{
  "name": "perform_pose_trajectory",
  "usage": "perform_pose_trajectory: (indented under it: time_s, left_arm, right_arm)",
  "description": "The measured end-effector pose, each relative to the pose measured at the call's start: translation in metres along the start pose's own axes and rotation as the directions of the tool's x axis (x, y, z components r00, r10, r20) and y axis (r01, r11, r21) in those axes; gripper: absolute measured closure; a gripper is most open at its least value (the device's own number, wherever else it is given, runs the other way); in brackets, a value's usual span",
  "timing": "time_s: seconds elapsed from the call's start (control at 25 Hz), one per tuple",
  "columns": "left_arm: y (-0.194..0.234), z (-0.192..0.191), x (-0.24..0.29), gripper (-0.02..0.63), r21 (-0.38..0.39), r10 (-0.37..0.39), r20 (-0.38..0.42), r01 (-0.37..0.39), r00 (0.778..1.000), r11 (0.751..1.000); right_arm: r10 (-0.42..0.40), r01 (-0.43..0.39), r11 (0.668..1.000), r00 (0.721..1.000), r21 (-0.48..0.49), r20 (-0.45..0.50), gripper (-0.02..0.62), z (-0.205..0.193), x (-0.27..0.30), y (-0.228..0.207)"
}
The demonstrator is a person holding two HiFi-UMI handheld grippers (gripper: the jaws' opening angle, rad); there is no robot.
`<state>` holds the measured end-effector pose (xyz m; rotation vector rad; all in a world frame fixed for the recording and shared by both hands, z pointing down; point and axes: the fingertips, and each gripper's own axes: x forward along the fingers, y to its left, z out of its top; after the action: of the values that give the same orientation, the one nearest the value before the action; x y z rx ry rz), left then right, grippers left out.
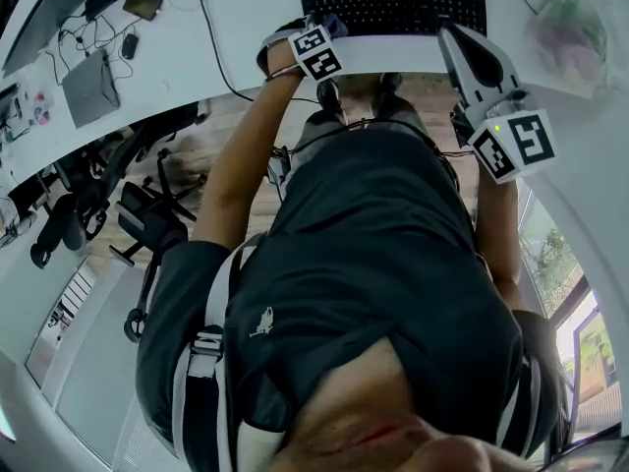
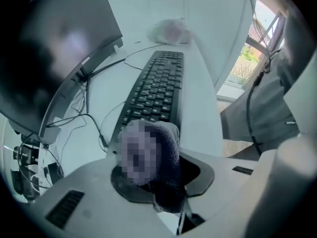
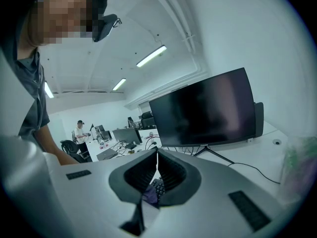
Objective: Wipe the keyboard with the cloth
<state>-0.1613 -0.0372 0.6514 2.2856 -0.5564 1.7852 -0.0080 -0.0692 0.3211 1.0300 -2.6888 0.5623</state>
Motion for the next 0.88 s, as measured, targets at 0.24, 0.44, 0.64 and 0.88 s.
perform_pose_trajectory:
  time_s: [0.24, 0.44, 0.64, 0.88]
  left_arm:
    - [0.087, 0.034, -0.004, 0.526, -0.024, 0.1, 0.017, -0.099, 0.995, 0.995]
    - [0.037, 0.036, 0.004, 0.526, 0.029, 0.028, 0.004, -0.028, 1.0, 0.999]
    - [-0.042, 0.022, 0.008, 0.527, 0.044, -0.053, 0.008, 0.053, 0.999, 0.998]
    - [-0.017, 0.035, 0.009, 0.529, 0.053, -0.036, 0.015, 0.035, 0.999, 0.998]
  right_arm:
    - [-0.015, 0.015, 1.0, 1.0, 0.004, 0.002, 0.584, -0.002, -0.005, -0.004]
    - [-0.04, 0.04, 0.999, 0.999, 0.018, 0.012, 0.584, -0.003, -0.014, -0.013]
    - [-0.052, 0.051, 0.998, 0.999, 0.037, 0.011, 0.584, -0.009, -0.017, -0.023]
    - [-0.032, 0.032, 0.999, 0.999, 0.033, 0.004, 0.584, -0.008, -0.013, -0.021]
